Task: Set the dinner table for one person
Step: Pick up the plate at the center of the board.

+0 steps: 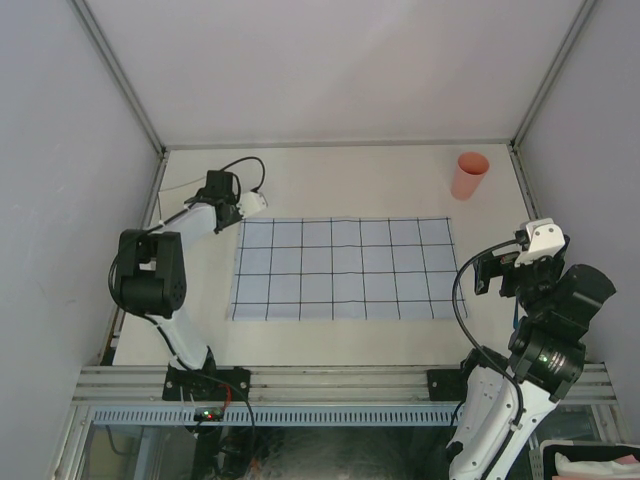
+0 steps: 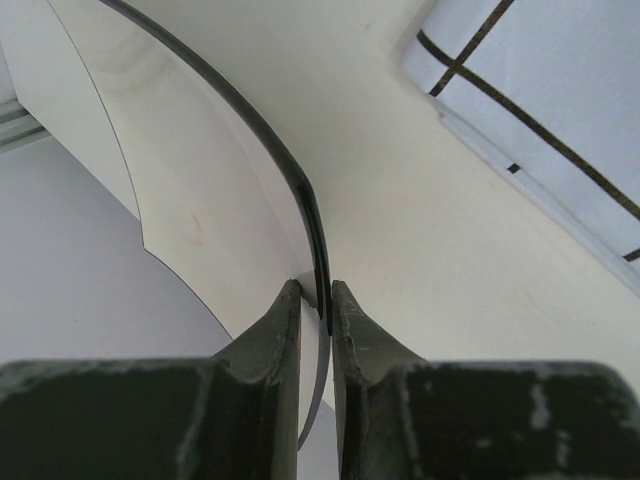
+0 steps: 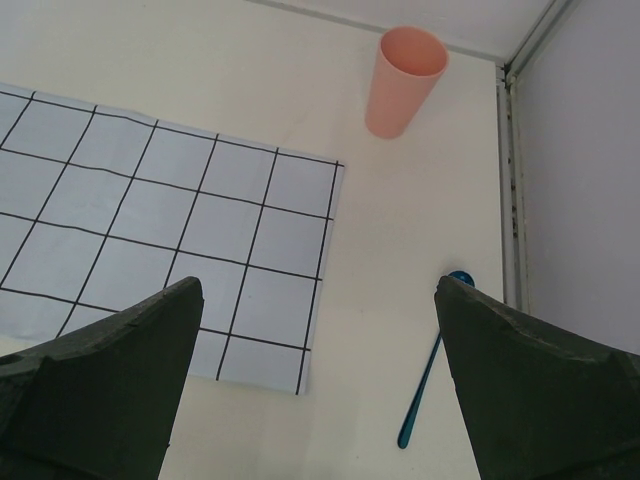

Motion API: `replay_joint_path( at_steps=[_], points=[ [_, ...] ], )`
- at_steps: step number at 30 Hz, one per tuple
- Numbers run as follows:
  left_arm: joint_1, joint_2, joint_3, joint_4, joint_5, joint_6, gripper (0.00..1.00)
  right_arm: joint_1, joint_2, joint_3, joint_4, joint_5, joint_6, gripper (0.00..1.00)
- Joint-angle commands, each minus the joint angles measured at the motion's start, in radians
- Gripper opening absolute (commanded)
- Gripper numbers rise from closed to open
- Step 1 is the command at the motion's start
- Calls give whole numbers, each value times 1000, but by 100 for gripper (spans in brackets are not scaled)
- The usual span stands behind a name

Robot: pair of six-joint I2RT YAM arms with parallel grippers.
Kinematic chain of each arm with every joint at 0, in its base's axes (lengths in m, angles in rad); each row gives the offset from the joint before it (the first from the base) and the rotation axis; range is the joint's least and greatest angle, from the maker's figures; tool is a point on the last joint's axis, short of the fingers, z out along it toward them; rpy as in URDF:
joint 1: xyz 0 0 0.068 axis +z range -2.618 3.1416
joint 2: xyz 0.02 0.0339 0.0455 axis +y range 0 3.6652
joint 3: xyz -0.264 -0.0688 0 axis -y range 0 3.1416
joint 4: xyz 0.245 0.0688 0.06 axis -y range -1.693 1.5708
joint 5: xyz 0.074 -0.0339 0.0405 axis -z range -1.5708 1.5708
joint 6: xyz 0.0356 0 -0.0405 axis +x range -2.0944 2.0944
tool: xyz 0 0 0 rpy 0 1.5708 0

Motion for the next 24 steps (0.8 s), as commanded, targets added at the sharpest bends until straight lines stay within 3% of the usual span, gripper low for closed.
replay_joint_path(
  at_steps=[1, 24],
  points=[
    [-30, -79, 15, -57, 9, -46, 0, -5, -6, 5, 20, -6, -20, 100],
    [-171, -135, 81, -212, -2, -106, 0, -4, -26, -8, 16, 3, -33, 100]
  ],
)
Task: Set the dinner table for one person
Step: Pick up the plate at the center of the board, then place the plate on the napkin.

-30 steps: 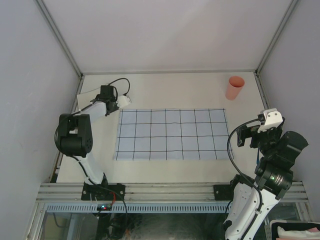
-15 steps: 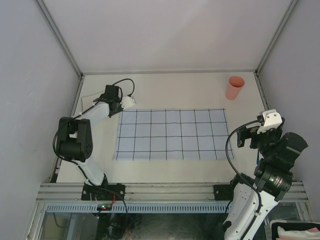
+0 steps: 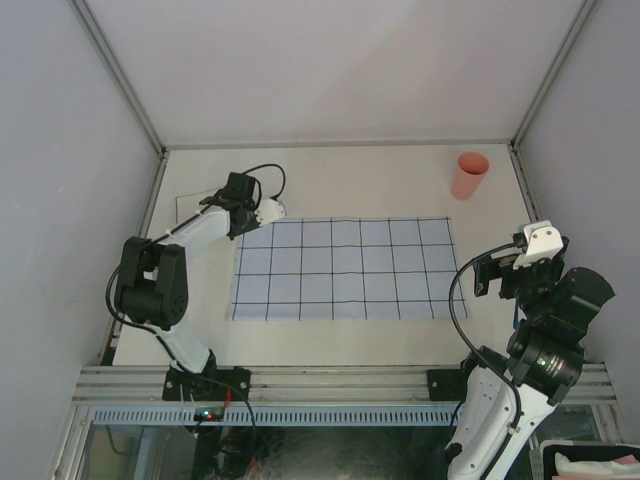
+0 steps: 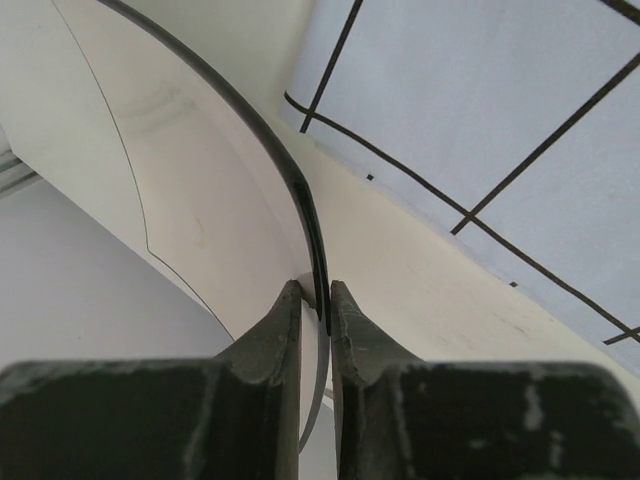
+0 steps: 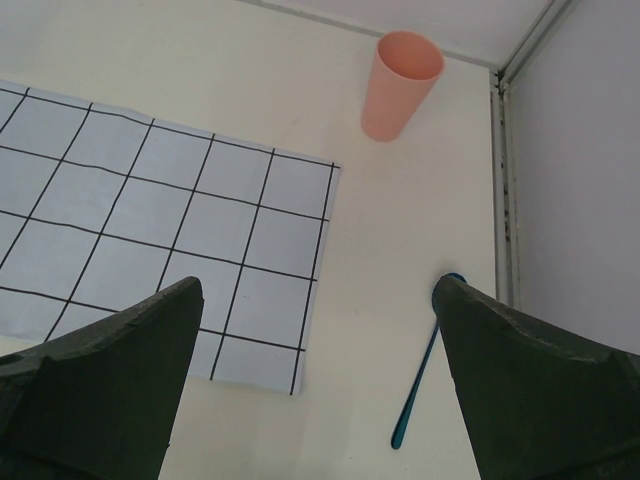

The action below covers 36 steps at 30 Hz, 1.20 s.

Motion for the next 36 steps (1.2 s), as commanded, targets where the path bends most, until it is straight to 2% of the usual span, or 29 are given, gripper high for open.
replay_joint_path(
  at_steps=[1, 24, 36],
  points=[
    [-27, -58, 83, -54, 20, -35, 0, -4, -5, -2, 15, 3, -18, 100],
    [-142, -23, 204, -164, 34, -100, 0, -5, -10, -33, 19, 1, -24, 100],
    [-201, -1, 180, -174, 57, -133, 0, -4, -23, -32, 19, 28, -33, 100]
  ],
)
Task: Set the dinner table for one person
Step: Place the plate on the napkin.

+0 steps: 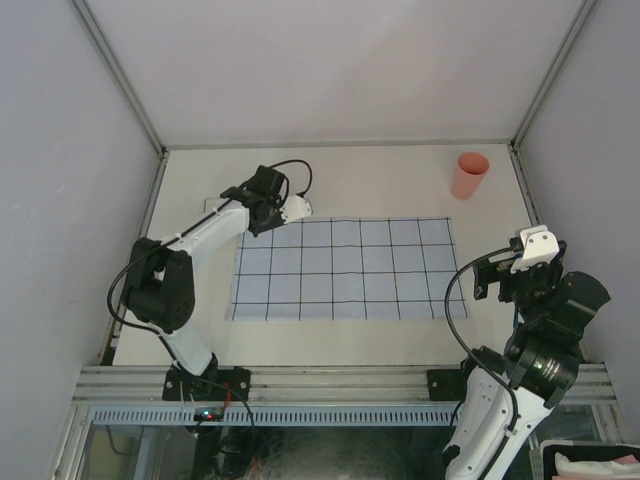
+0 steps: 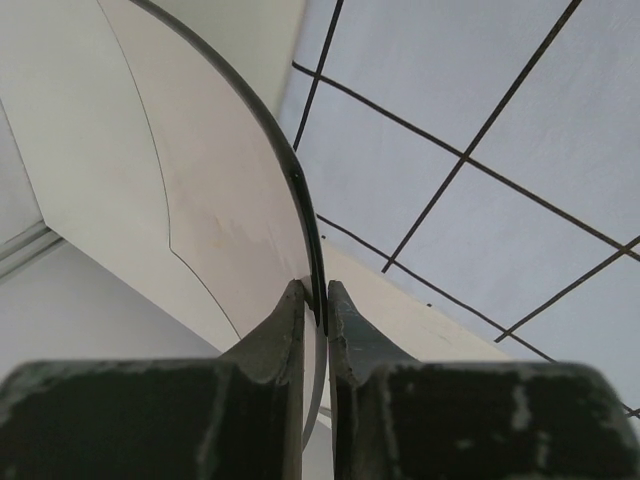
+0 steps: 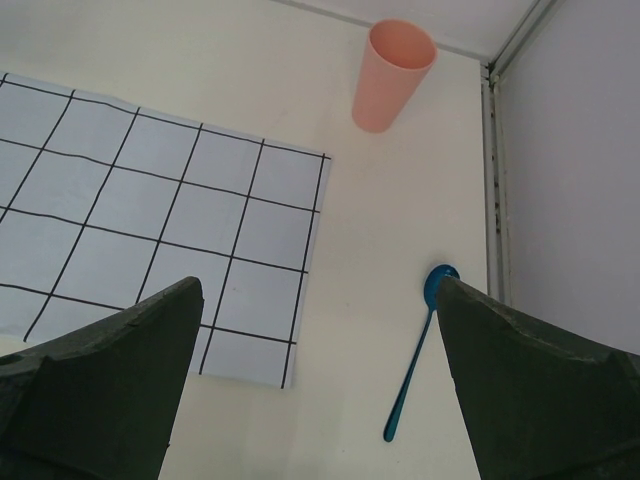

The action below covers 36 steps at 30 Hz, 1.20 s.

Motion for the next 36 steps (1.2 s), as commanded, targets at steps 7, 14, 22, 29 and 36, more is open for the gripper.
replay_joint_path(
  at_steps=[7, 14, 22, 29, 36],
  points=[
    [-58, -2, 38, -6, 39, -32, 0, -4, 13, 2, 22, 2, -7, 100],
    [-132, 14, 51, -15, 52, -57, 0, -4, 14, 2, 17, 11, -13, 100],
    [-189, 67, 74, -14, 85, -97, 0, -4, 9, 2, 14, 24, -19, 100],
    [-243, 112, 84, 3, 86, -110, 0, -4, 15, 1, 10, 19, -22, 100],
    [-272, 156, 151, -6, 85, -110, 0, -4, 13, -5, 15, 28, -22, 100]
  ],
)
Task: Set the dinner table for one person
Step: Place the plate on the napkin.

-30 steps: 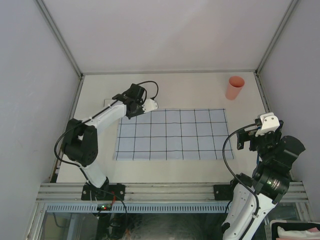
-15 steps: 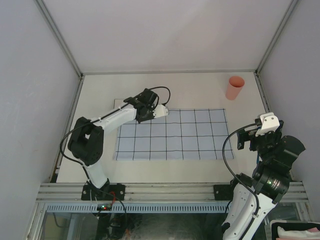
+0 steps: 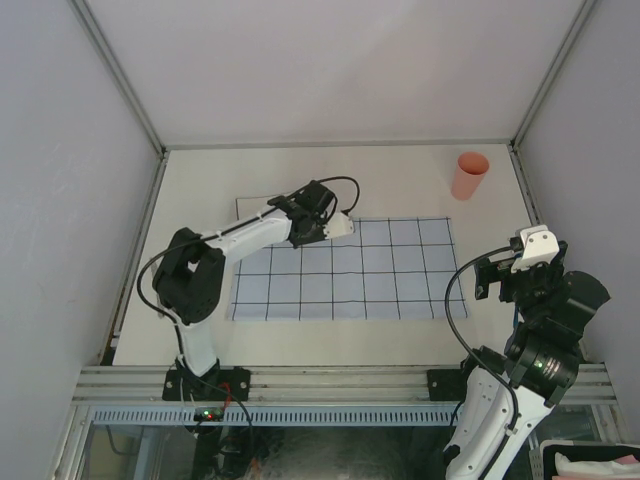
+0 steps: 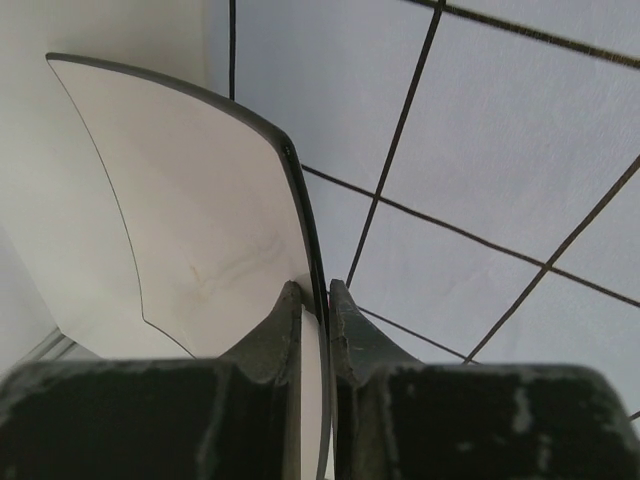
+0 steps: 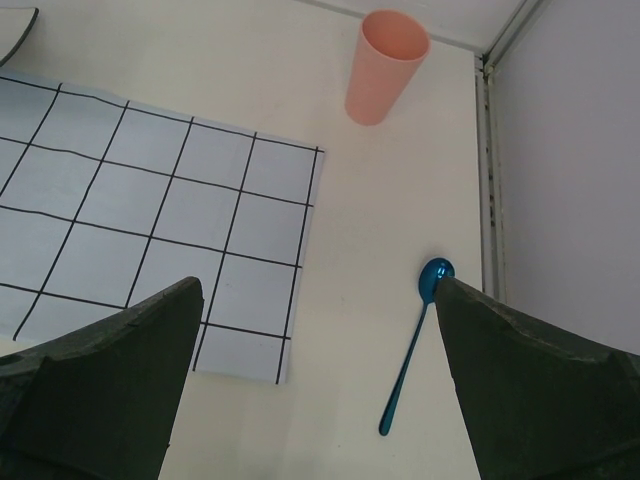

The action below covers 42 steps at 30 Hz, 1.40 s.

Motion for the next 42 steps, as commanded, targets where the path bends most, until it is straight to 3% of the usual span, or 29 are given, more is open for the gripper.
replay_joint_path(
  at_steps=[1, 19, 42],
  points=[
    [-31, 25, 85, -15, 78, -16, 0, -4, 9, -2, 19, 11, -14, 100],
    [-127, 86, 197, -63, 96, -68, 0, -5, 9, -28, 30, 16, -19, 100],
    [-263, 43, 171, -76, 102, -110, 0, -4, 5, -33, 24, 9, -16, 100]
  ],
)
